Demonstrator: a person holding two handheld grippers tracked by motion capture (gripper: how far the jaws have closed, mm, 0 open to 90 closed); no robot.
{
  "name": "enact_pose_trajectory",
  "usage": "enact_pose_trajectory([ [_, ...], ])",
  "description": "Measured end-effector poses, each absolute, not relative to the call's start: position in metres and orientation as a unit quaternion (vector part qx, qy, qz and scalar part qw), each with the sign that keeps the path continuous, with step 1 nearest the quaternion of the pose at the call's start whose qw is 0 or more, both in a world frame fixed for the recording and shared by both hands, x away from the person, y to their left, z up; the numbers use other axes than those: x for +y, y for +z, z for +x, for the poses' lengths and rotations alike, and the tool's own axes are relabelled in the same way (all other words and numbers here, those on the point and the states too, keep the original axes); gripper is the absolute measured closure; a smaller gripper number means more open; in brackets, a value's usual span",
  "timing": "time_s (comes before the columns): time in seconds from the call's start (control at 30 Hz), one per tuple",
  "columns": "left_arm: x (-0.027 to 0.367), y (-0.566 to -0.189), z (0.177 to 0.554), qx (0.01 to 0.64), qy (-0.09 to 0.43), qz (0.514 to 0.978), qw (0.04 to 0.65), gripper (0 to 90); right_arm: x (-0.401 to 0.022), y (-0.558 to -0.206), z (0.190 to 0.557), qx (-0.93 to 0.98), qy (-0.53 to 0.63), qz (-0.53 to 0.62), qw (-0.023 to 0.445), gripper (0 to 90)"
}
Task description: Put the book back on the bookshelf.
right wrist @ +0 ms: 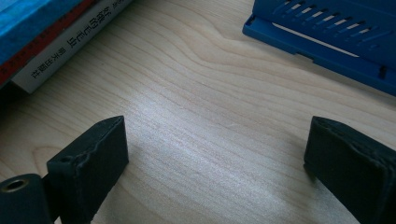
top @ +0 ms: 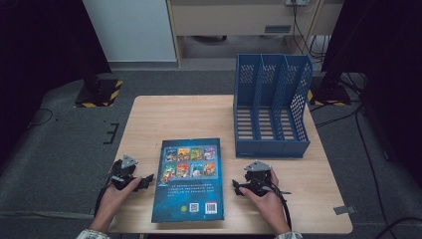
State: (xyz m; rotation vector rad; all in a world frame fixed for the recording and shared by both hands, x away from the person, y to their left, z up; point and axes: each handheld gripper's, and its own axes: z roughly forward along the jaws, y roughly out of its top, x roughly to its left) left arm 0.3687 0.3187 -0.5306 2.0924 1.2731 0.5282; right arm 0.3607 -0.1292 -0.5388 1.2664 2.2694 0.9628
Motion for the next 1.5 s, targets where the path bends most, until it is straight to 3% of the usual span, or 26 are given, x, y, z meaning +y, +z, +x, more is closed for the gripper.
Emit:
enact_pose_trajectory([
  [0.3,0.321,-0.529,0.367,0.491,0.198,0.79,0.309,5.1,-0.131,-0.538,0.36,0.799,0.35,0.454,0.18,11.3],
  [0.67,0.322,-0.499,0.346,0.491,0.222,0.761,0.362,11.7,-0.121,-0.502,0.342,0.803,0.393,0.417,0.162,15.8],
  [1.0,0.285,-0.474,0.329,0.432,0.216,0.792,0.373,11.3,-0.094,-0.477,0.337,0.823,0.415,0.367,0.124,12.7],
  [1.5,0.263,-0.49,0.334,0.41,0.156,0.827,0.351,6.2,-0.061,-0.495,0.345,0.841,0.408,0.349,0.067,10.0],
])
